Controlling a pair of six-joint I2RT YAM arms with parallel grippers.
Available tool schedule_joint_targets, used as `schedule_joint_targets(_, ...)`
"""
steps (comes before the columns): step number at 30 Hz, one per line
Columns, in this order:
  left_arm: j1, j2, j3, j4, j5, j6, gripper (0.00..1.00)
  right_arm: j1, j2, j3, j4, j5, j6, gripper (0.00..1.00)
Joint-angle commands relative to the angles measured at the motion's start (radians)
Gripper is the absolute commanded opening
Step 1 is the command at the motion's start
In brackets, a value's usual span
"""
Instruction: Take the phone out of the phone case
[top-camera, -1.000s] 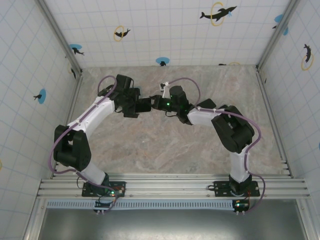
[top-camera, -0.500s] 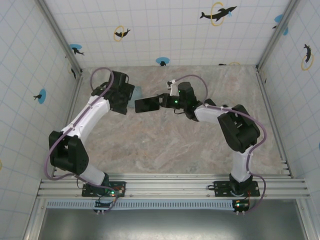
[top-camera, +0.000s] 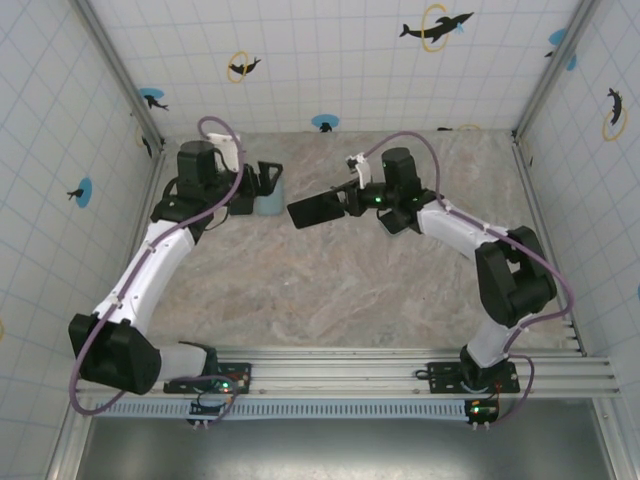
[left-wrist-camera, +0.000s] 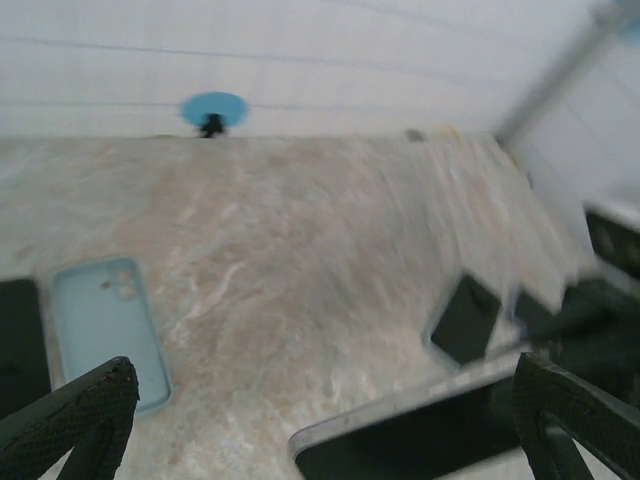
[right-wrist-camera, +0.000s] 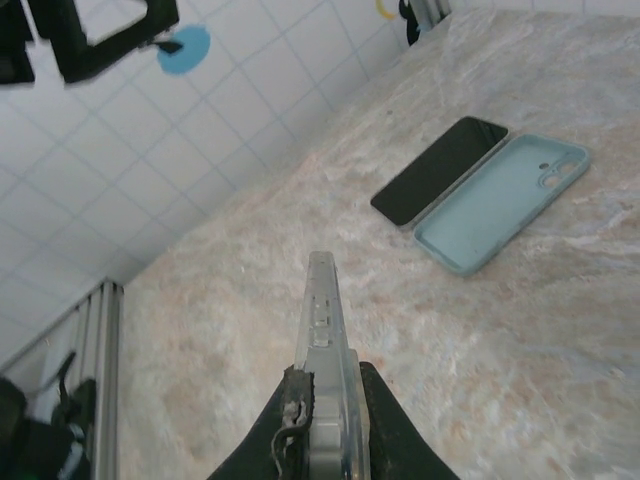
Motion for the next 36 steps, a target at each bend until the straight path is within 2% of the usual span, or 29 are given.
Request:
schedule_joint_targets(1, 0.002, 0.008, 0.020, -0.102, 0.252, 0.424, 0.96, -0.004, -0.061, 0.090, -0.208, -0.068, -0.288, 0.00)
schedule_joint_targets(6, -0.003, 0.027, 0.030, -0.208, 0.326, 0.642, 0.93, -0.001, -0.074, 0.183, -0.432, -0.059, -0.533, 0.00)
schedule_joint_targets(13, -0.108, 0.093, 0.026, -0.224, 0.334, 0.752, 0.86, 0.020, -0.108, 0.217, -0.512, -0.061, -0.639, 0.00)
schedule_joint_targets(18, -0.134, 0.151, 0.066, -0.218, 0.383, 0.792, 0.79, 0.030, -0.118, 0.230, -0.530, -0.076, -0.648, 0.00)
schedule_joint_targets(22, -0.146, 0.209, 0.100, -0.276, 0.402, 0.848, 0.67, 0.033, -0.124, 0.247, -0.535, -0.089, -0.656, 0.00)
schedule_joint_targets(26, -0.148, 0.259, 0.147, -0.344, 0.440, 0.892, 0.65, 0.032, -0.132, 0.250, -0.535, -0.098, -0.668, 0.00)
schedule_joint_targets(34, -0.148, 0.317, 0.194, -0.363, 0.556, 0.898, 0.50, 0.032, -0.140, 0.228, -0.501, -0.140, -0.652, 0.00)
schedule_joint_targets(36, -0.148, 0.324, 0.196, -0.364, 0.570, 0.898, 0.49, 0.032, -0.143, 0.225, -0.481, -0.156, -0.639, 0.00)
